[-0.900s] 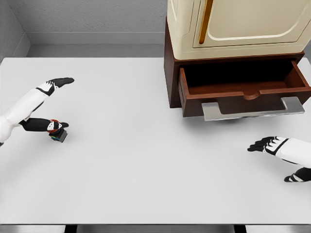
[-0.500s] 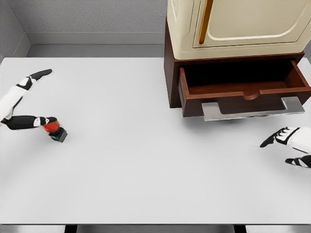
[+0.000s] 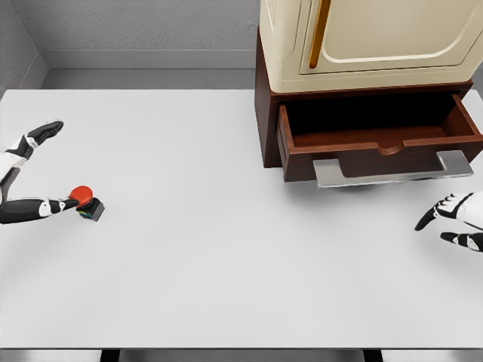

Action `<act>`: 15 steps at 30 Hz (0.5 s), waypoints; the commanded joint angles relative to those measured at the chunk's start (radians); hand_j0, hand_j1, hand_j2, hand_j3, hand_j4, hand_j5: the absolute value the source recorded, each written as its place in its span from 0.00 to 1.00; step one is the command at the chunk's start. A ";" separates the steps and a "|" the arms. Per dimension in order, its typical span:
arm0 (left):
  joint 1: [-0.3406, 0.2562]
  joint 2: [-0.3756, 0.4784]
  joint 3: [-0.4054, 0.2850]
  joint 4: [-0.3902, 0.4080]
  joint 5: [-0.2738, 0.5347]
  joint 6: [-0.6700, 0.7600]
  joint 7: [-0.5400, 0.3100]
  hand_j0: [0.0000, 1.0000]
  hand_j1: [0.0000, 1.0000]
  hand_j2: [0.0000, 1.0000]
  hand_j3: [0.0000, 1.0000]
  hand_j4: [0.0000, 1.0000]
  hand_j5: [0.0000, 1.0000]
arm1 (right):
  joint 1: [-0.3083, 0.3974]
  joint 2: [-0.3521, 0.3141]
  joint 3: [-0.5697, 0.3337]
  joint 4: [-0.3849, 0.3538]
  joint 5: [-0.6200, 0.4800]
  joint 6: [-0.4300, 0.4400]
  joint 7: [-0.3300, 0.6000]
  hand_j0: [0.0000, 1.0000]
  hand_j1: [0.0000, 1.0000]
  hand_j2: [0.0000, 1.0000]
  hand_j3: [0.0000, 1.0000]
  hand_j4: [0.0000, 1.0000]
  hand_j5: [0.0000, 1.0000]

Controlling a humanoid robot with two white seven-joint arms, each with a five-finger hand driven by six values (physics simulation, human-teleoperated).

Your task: Put the switch into the drawer with left arm, and close the drawer with right arm

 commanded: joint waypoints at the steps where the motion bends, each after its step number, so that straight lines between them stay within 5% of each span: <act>1: 0.002 0.014 -0.025 -0.003 0.005 0.000 0.011 0.99 0.99 0.99 0.99 0.99 0.99 | 0.000 0.000 -0.002 0.000 -0.008 0.003 0.000 0.62 0.62 0.62 0.62 0.62 0.62; 15: 0.034 -0.015 -0.074 0.093 0.066 0.000 0.009 0.93 0.93 0.93 0.93 0.93 0.93 | 0.045 0.000 -0.002 0.001 -0.008 0.003 0.000 0.61 0.61 0.61 0.61 0.61 0.61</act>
